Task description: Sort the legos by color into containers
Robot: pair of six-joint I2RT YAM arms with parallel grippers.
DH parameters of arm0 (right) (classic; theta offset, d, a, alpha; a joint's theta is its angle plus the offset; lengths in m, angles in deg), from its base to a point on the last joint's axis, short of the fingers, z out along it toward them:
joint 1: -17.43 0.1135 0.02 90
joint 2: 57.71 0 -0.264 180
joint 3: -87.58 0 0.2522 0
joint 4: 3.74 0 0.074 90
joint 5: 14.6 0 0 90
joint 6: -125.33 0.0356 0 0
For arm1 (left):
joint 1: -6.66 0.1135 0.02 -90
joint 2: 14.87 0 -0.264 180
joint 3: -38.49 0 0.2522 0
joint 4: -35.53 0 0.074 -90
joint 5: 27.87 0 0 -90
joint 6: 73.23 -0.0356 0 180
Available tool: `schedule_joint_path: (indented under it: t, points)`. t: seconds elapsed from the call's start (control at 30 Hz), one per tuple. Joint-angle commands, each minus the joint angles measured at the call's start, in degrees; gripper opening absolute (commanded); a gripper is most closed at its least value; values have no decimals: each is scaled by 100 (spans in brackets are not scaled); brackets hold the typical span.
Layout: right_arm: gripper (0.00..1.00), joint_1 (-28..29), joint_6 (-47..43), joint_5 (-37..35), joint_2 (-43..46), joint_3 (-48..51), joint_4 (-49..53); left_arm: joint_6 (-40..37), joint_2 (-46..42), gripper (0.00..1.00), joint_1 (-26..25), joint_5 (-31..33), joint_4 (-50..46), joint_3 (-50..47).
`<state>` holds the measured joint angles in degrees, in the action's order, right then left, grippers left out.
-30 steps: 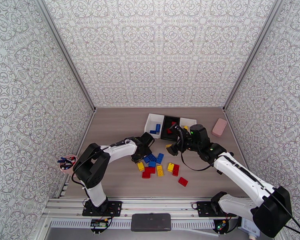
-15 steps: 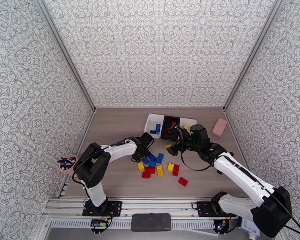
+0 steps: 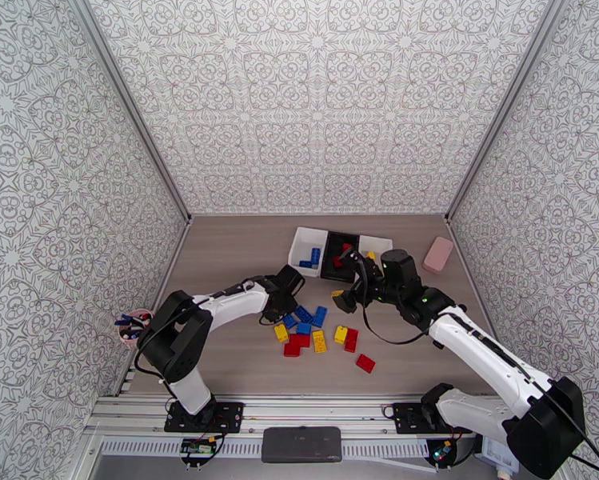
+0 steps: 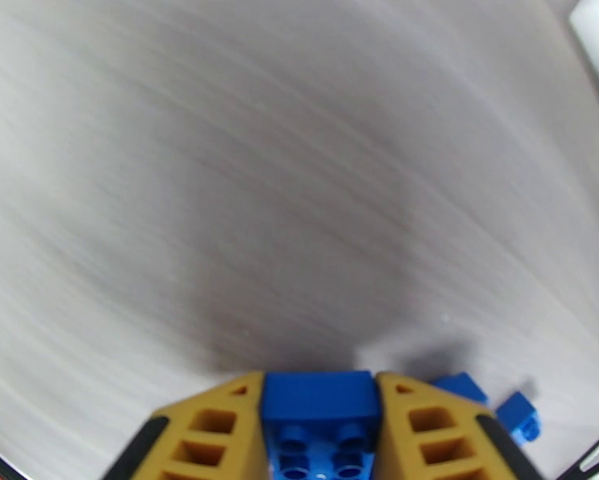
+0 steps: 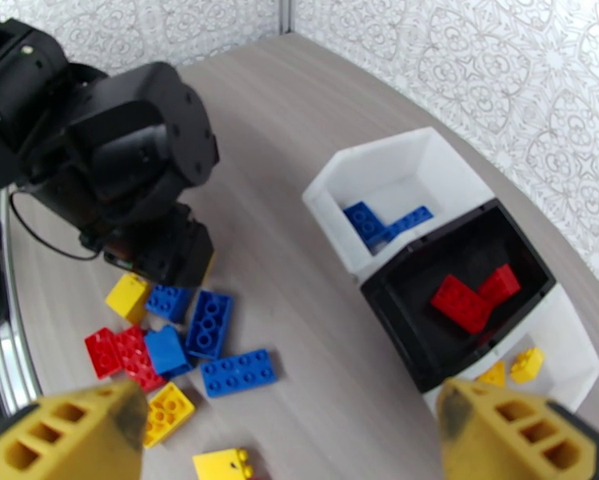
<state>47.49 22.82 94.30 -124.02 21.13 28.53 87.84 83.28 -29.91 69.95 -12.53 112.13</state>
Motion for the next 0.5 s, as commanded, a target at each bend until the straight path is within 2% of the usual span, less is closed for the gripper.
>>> schedule_joint_path:
  t: [0.0, 0.17, 0.47]
  points:
    - [99, 57, 8, 165, 70, 52, -31, -264, -288, 29, 38, 331, -32, 187]
    - [99, 52, 147, 59, 56, 134, -298, -753, -362, 28, 12, 786, 337, 496]
    - [99, 49, 598, -498, 216, 332, -761, -1474, 469, 28, 232, 1088, 657, 1916]
